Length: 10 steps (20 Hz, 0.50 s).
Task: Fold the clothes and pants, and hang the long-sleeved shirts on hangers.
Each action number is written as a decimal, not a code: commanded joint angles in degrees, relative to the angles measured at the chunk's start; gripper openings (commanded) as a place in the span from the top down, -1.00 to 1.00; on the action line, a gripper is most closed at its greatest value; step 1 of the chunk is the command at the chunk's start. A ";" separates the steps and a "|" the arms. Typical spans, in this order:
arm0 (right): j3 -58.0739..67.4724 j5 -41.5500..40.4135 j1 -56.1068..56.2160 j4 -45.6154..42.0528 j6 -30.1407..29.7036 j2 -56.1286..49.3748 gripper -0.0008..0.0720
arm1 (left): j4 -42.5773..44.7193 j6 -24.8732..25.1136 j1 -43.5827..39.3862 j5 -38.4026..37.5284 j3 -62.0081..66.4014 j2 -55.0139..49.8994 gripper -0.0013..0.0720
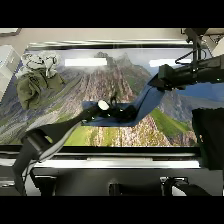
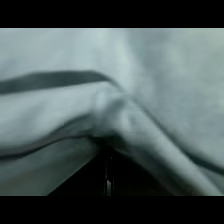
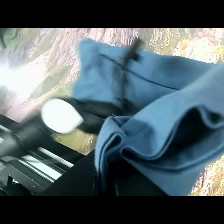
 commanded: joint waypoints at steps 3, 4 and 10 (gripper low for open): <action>-0.02 0.13 0.55 -1.36 1.33 -1.20 0.88 | -13.90 7.17 -4.35 7.91 4.09 -4.39 0.91; -0.02 0.09 0.79 -1.36 1.11 -2.38 0.88 | -12.31 11.74 -2.12 3.15 4.07 -3.98 0.91; -0.02 -7.26 11.21 0.98 -1.92 -14.51 0.88 | 34.51 1.25 20.00 -19.87 4.04 11.37 0.91</action>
